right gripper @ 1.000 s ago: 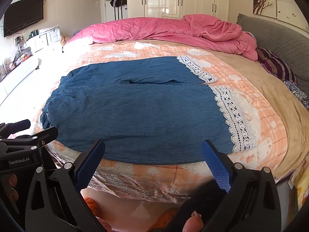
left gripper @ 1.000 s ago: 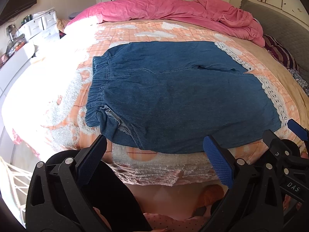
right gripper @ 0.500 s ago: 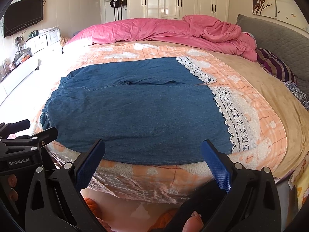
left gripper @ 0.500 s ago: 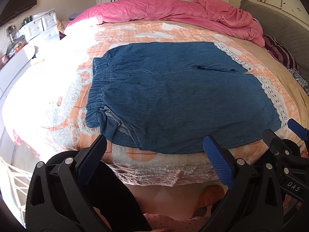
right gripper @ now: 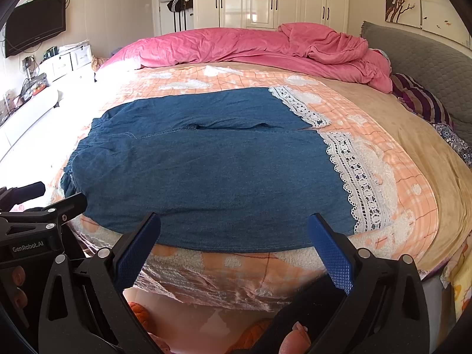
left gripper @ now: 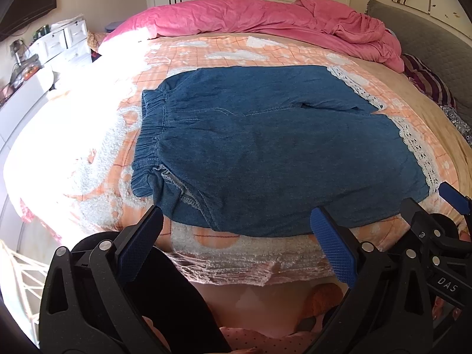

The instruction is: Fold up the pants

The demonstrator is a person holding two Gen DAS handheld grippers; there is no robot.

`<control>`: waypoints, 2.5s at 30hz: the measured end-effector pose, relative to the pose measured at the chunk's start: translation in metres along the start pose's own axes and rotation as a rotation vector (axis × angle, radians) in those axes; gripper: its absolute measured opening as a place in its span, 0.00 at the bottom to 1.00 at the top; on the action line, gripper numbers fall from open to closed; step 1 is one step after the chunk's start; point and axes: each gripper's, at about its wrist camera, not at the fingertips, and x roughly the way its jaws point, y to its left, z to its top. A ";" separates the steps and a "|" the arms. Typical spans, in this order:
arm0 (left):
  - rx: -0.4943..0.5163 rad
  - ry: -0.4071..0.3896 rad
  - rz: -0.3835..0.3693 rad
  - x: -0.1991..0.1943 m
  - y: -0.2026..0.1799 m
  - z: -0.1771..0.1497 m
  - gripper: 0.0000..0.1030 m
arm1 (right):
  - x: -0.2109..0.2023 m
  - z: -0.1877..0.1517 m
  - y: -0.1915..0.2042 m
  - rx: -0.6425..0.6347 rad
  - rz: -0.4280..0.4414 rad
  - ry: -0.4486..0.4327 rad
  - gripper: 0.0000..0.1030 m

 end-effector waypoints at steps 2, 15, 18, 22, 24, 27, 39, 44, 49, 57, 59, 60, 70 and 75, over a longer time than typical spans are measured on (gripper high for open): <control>0.000 0.000 0.000 0.000 0.000 0.000 0.91 | 0.001 0.000 0.000 0.000 0.000 0.001 0.96; 0.004 -0.002 -0.006 0.002 -0.001 0.002 0.91 | 0.005 0.001 0.000 0.000 0.000 0.007 0.96; 0.003 -0.002 -0.008 0.003 -0.001 0.003 0.91 | 0.007 0.001 0.000 0.001 0.000 0.008 0.96; -0.003 -0.002 -0.012 0.007 0.000 0.007 0.91 | 0.008 0.003 0.000 0.002 0.002 0.010 0.96; -0.002 -0.002 -0.017 0.010 0.001 0.009 0.91 | 0.011 0.004 0.001 0.003 0.003 0.014 0.96; -0.005 -0.004 -0.021 0.013 0.004 0.012 0.91 | 0.016 0.007 0.002 -0.001 0.007 0.018 0.96; -0.077 -0.018 0.009 0.033 0.052 0.048 0.91 | 0.048 0.050 0.007 -0.016 0.089 0.034 0.96; -0.100 -0.003 0.038 0.049 0.078 0.074 0.91 | 0.074 0.081 0.014 -0.053 0.127 0.046 0.96; -0.138 -0.009 0.037 0.058 0.097 0.101 0.91 | 0.101 0.111 0.018 -0.046 0.175 0.083 0.96; -0.143 0.018 0.030 0.087 0.122 0.148 0.91 | 0.144 0.163 0.029 -0.095 0.227 0.106 0.96; -0.125 0.032 0.064 0.102 0.133 0.155 0.91 | 0.157 0.177 0.039 -0.152 0.216 0.122 0.96; -0.119 0.044 0.092 0.110 0.139 0.158 0.91 | 0.164 0.183 0.044 -0.186 0.212 0.124 0.96; -0.165 0.044 -0.034 0.149 0.170 0.155 0.91 | 0.223 0.217 0.074 -0.292 0.246 0.186 0.96; -0.163 0.045 -0.065 0.161 0.169 0.160 0.81 | 0.251 0.228 0.088 -0.363 0.240 0.210 0.96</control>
